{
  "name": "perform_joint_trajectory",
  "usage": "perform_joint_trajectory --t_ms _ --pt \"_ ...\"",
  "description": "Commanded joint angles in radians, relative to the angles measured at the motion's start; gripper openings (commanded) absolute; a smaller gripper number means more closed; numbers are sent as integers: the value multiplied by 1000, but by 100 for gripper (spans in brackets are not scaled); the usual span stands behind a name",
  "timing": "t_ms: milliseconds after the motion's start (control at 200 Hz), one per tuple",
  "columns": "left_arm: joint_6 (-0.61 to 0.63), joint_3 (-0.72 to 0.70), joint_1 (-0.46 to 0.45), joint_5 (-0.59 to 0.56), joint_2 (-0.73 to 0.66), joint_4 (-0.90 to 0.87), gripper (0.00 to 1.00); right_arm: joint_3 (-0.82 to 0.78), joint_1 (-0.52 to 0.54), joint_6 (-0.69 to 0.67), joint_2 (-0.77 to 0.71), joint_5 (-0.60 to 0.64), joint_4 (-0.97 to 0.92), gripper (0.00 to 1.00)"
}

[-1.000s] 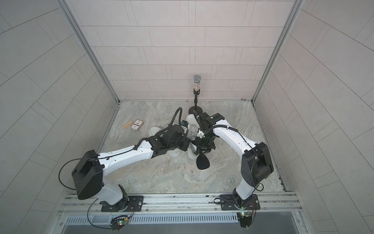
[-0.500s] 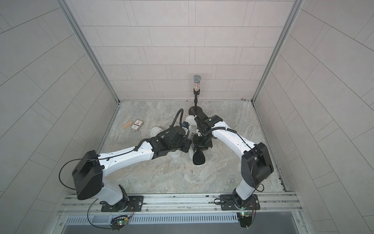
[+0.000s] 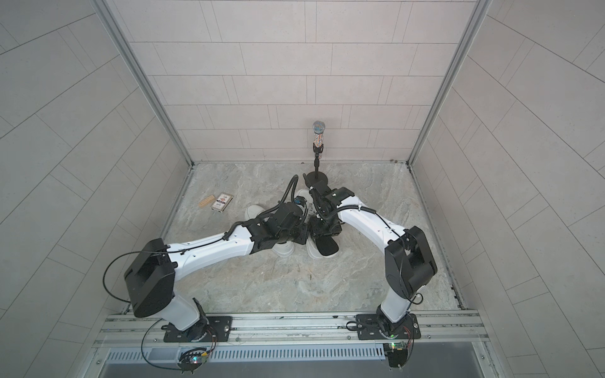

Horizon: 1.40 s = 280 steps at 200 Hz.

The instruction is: Insert the insole into the shoe

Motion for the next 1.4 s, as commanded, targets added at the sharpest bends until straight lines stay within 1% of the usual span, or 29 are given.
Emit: perform_joint_trajectory --t_ms 0,235,440,555,710,740,801,866,906,936,1026,1101,1196,1306,1396 --pt "-41 16 -1 -43 -16 81 0 -53 -3 43 -102 33 27 61" --pt "-66 0 -1 -81 -11 99 0 -115 -37 164 -190 -43 33 64" --pt "-87 -12 -3 -106 -11 106 0 -178 -69 289 -224 -98 65 63" --pt "-85 -19 -4 -118 -18 117 0 -245 -67 383 -247 -180 166 56" --pt "-80 -27 -6 -131 -17 126 0 -316 -66 481 -229 -266 299 48" --pt "-82 -29 -7 -132 -16 129 0 -327 -65 499 -225 -274 320 43" --pt "-83 -37 -7 -126 -17 140 0 -335 -66 521 -218 -283 345 31" --pt "-80 -43 -8 -124 -19 145 0 -335 -66 504 -212 -262 347 18" --pt "-80 -41 -8 -125 -17 136 0 -331 -66 471 -210 -232 328 13" --pt "-79 -44 -7 -123 -15 131 0 -324 -66 443 -208 -202 300 11" --pt "-80 -47 -7 -111 -10 120 0 -314 -68 381 -199 -151 246 10" --pt "-79 -47 -7 -99 -3 117 0 -318 -66 361 -192 -130 256 9" --pt "-82 -42 -7 -79 10 116 0 -319 -55 314 -181 -61 267 8" --pt "-80 -31 -4 -13 27 131 0 -314 -51 248 -168 -29 318 8" --pt "-80 -11 -1 19 38 113 0 -257 -50 195 -146 -18 293 8"
